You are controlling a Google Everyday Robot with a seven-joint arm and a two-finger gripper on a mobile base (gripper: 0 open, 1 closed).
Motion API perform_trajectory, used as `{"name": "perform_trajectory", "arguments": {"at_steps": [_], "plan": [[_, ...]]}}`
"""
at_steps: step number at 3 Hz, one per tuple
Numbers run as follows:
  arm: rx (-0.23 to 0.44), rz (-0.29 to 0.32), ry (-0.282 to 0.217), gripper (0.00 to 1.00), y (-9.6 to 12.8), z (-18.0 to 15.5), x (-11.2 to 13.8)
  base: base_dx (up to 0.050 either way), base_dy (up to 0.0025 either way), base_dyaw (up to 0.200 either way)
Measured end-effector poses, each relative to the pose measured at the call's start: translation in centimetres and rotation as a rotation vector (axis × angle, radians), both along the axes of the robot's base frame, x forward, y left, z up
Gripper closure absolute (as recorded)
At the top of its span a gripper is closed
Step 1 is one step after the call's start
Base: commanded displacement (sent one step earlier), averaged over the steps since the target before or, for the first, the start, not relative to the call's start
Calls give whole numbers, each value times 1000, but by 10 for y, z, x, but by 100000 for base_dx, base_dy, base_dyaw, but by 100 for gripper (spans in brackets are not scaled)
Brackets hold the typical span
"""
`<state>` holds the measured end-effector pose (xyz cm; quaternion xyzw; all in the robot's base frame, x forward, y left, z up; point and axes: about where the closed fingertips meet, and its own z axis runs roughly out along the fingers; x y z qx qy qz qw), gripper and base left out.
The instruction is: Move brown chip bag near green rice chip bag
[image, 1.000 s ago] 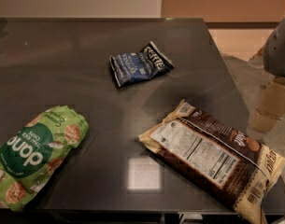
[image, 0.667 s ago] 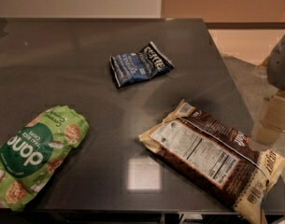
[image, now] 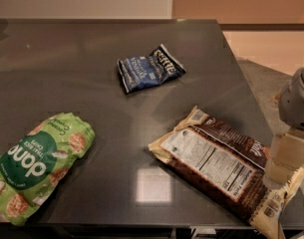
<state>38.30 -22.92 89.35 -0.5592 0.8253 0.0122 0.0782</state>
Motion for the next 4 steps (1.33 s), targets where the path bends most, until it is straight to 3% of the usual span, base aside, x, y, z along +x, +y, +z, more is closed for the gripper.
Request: {"name": "perform_trajectory", "arguments": {"at_steps": [1, 3, 4], "plan": [[22, -1, 38, 0, 7, -20, -12, 0, 0, 0], [68, 22, 34, 0, 26, -44, -26, 0, 0, 0], [87, 23, 38, 17, 31, -48, -27, 0, 0, 0]]}}
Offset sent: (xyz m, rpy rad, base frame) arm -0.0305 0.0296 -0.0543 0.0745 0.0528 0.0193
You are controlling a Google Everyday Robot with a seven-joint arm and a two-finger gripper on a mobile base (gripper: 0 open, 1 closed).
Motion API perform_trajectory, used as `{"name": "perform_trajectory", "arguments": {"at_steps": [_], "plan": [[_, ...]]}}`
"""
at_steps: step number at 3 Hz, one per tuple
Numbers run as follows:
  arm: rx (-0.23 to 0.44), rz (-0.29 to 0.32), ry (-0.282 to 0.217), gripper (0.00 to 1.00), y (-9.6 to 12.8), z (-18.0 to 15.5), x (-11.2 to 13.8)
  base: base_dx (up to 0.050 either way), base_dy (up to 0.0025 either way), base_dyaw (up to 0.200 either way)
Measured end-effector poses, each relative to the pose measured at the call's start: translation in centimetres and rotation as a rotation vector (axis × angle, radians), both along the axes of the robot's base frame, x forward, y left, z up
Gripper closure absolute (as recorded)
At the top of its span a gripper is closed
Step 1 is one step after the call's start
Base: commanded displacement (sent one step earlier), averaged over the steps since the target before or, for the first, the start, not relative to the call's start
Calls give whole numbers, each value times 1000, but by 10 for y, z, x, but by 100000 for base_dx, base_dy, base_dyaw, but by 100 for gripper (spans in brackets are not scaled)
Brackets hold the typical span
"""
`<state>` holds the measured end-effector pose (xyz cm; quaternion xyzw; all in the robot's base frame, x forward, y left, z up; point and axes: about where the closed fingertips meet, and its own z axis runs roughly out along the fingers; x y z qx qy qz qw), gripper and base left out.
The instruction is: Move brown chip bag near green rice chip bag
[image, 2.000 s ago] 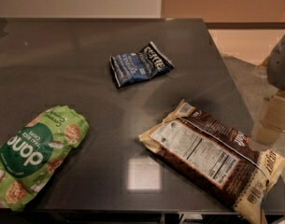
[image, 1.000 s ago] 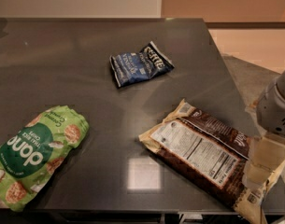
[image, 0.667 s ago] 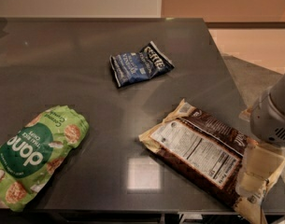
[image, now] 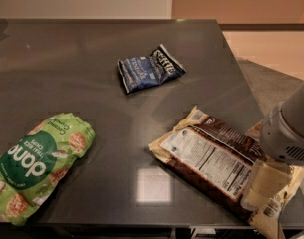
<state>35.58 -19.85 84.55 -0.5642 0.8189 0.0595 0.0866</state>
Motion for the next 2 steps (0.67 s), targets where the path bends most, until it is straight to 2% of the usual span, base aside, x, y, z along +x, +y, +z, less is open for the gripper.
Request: {"name": "perform_trajectory", "arguments": {"at_steps": [2], "plan": [[32, 4, 20, 64, 14, 9, 2, 0, 0, 0]]}}
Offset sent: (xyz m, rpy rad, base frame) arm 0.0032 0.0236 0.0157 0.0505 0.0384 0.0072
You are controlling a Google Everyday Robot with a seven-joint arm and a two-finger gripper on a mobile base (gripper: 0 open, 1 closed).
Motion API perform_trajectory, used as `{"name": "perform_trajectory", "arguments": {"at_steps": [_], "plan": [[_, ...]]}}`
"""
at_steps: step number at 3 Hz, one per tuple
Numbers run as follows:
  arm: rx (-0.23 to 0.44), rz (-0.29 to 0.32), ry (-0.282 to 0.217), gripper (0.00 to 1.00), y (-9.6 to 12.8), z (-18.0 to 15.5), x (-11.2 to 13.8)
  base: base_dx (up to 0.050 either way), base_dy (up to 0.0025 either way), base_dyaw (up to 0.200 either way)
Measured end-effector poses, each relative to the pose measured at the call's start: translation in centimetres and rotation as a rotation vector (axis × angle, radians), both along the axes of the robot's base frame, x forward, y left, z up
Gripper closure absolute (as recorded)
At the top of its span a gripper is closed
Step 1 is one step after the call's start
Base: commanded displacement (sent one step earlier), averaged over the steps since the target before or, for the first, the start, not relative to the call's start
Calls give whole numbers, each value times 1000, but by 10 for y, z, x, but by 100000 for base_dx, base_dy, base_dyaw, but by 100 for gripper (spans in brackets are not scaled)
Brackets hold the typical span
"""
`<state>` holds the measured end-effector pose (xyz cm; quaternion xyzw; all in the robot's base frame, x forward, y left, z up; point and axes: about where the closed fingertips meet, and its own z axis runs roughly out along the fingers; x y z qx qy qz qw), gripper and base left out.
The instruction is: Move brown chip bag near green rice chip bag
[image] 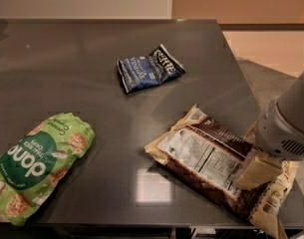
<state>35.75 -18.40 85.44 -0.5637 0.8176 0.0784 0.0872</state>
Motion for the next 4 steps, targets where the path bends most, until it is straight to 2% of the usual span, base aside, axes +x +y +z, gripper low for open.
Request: {"name": "perform_trajectory", "arguments": {"at_steps": [1, 2, 3, 4], "plan": [[27, 20, -4, 87, 17, 16, 5, 0, 0, 0], [42, 59, -2, 100, 39, 32, 14, 0, 0, 0], [67, 122, -1, 100, 69, 47, 17, 0, 0, 0], [118, 223, 11, 100, 115, 57, 11, 0, 0, 0]]}}
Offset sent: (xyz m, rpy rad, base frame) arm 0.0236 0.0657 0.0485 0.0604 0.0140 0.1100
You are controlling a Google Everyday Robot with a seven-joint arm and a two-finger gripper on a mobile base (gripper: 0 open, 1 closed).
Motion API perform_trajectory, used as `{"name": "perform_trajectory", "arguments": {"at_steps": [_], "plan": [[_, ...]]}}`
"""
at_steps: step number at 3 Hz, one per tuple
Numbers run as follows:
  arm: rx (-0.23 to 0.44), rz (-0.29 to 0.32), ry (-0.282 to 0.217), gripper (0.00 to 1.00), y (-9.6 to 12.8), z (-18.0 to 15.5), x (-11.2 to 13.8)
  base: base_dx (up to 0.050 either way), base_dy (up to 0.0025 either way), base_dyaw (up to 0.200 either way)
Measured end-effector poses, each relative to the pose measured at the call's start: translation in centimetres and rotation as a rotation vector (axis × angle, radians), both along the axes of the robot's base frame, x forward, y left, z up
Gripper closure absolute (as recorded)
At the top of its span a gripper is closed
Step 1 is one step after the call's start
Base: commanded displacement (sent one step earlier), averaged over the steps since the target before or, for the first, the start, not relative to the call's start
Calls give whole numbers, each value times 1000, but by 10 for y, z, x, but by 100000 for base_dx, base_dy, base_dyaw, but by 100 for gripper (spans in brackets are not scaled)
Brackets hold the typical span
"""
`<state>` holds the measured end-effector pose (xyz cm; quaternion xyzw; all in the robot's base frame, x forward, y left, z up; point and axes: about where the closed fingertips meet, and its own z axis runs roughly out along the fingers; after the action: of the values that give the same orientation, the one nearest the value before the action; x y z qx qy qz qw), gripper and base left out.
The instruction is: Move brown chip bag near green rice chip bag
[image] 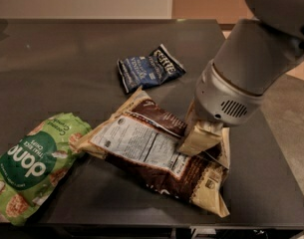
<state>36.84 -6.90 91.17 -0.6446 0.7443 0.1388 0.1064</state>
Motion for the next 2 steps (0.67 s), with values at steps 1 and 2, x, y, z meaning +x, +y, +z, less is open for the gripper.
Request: {"name": "perform_trajectory", "arguments": {"at_steps": [1, 2], "plan": [[20, 66, 9, 80, 30, -9, -6, 0, 0, 0], [23, 106, 5, 57, 47, -23, -5, 0, 0, 0]]}}
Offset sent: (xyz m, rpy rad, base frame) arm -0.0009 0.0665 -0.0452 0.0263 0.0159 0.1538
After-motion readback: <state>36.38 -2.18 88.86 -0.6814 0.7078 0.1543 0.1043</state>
